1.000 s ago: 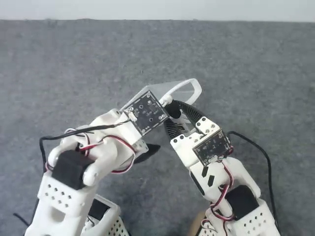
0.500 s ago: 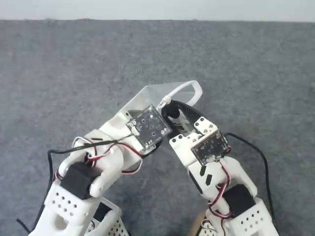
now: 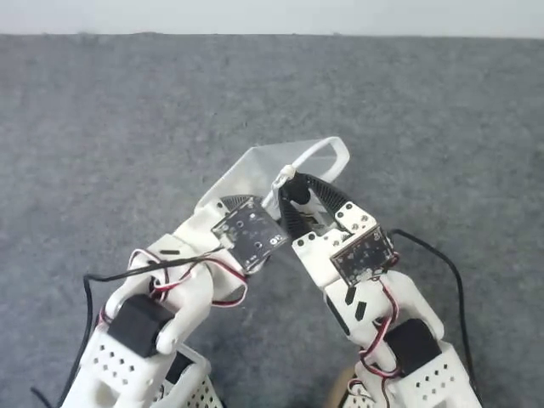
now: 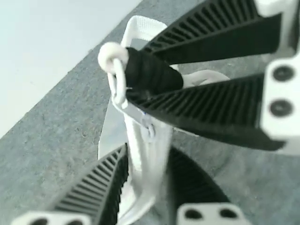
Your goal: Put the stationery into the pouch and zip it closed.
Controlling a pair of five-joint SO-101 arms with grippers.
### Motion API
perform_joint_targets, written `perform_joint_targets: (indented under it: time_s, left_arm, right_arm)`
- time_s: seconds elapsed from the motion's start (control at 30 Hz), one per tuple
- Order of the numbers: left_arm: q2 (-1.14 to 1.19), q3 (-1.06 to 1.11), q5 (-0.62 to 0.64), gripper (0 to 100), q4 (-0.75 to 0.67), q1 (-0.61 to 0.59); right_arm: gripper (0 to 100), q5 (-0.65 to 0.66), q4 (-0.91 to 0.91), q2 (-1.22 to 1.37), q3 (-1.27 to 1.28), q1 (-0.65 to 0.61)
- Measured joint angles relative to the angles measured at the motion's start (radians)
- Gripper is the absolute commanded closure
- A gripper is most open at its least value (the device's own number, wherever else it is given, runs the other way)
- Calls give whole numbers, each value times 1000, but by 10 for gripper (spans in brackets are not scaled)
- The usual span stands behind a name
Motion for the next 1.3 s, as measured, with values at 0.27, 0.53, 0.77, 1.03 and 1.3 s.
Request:
perform_joint_targets:
  time_s: [0.27,0.53,0.77,1.03,1.3]
  left_arm:
    - [-172,92,57,991,0,0]
    - [-338,163,63,991,-8,6]
    - [-364,167,63,991,-5,6]
    - [-373,167,66,991,-9,8]
    - [-381,176,81,991,-9,8]
  right_arm:
    - [992,-8,-8,0,0,23]
    - [992,-66,-44,0,0,94]
    - [992,-68,-52,0,0,117]
    - [992,-68,-71,2,0,198]
    - [992,-124,-84,190,-77,287]
